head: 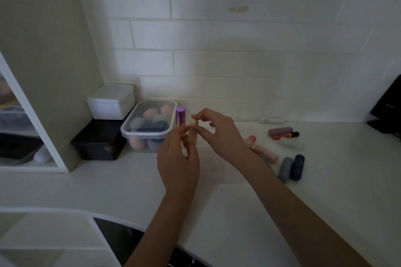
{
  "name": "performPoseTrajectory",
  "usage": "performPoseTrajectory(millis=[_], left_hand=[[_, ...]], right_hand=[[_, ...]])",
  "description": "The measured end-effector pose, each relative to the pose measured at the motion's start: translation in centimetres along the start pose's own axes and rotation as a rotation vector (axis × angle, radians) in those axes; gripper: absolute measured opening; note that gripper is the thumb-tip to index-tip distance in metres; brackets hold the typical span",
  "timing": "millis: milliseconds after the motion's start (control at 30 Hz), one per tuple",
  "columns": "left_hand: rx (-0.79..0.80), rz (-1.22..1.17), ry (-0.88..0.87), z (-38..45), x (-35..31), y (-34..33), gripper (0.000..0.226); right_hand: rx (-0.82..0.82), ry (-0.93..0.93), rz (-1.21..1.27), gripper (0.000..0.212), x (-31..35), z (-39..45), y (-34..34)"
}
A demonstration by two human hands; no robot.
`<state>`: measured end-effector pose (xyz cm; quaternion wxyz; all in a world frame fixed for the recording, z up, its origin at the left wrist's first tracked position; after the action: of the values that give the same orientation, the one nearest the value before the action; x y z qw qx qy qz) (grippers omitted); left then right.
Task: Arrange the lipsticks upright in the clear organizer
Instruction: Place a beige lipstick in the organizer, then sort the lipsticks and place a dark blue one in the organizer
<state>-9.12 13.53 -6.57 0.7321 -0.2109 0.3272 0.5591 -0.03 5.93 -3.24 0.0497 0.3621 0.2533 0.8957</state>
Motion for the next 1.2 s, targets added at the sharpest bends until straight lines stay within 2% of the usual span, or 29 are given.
performPoseTrajectory(millis=[100,200,267,333,433,533,567,667,800,967,1100,1200], left_hand=[[0.017,0.023,-0.131,-0.3,-0.3,0.1,0.029],[0.049,-0.007,-0.435,-1.1,-2.0,-0.2,0.031],[0.137,0.001,-0.680,-2.0,-3.6,-1.3,0.031],[0.316,0.003,-0.804,-2.9,-4.9,-3.1,0.029],[0.618,0.095,-0.830,-3.9,-6.5,-6.3,0.014],[0.746,0.249,-0.876,-5.3,-7.3,-8.6,0.010],[0.784,0.233,-0.867,-6.0,-7.0,-9.1,0.012],[0.878,0.238,-0.808,-7.2,-5.7,-9.6,0.040],[0.898,0.315,-0.893,-7.7,-5.1,-9.3,0.057],[0.930,0.308,-0.911,-8.3,-4.9,-9.3,0.072],[0.913,0.226,-0.954,-9.1,-5.7,-9.5,0.060],[0.883,0.185,-0.954,-9.5,-6.2,-9.8,0.043]], right_hand=[[0.078,-0.026,-0.021,0.022,0.1,0.4,0.7],[0.052,-0.078,0.009,0.026,-0.1,1.1,3.5],[-0.036,-0.167,-0.046,0.025,-1.6,1.5,6.9],[-0.038,-0.308,-0.193,0.022,-3.9,1.2,10.6],[0.038,-0.547,-0.341,0.025,-7.2,-0.5,14.6],[-0.062,-0.612,-0.383,0.030,-9.8,-2.2,15.7],[-0.091,-0.605,-0.392,0.030,-10.4,-2.5,15.6],[-0.106,-0.609,-0.478,0.033,-11.7,-2.9,14.8],[-0.002,-0.589,-0.590,0.032,-11.3,-2.2,15.0],[0.335,-0.629,-0.645,0.028,-8.8,-1.6,16.2],[0.402,-0.844,-0.594,0.008,-7.7,-2.4,16.4],[0.497,-0.950,-0.600,0.028,-7.7,-3.1,15.7]])
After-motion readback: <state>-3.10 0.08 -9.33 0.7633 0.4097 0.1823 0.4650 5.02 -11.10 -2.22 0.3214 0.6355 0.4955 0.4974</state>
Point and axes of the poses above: each hand's wrist, its own z-axis towards the middle knuckle, its own y-axis out of the back of the hand, x = y × z, the point moved 2 cm from there along z, towards the middle knuckle, and after that the axes turned 10 degrees about -x, right-handed, at the moved point
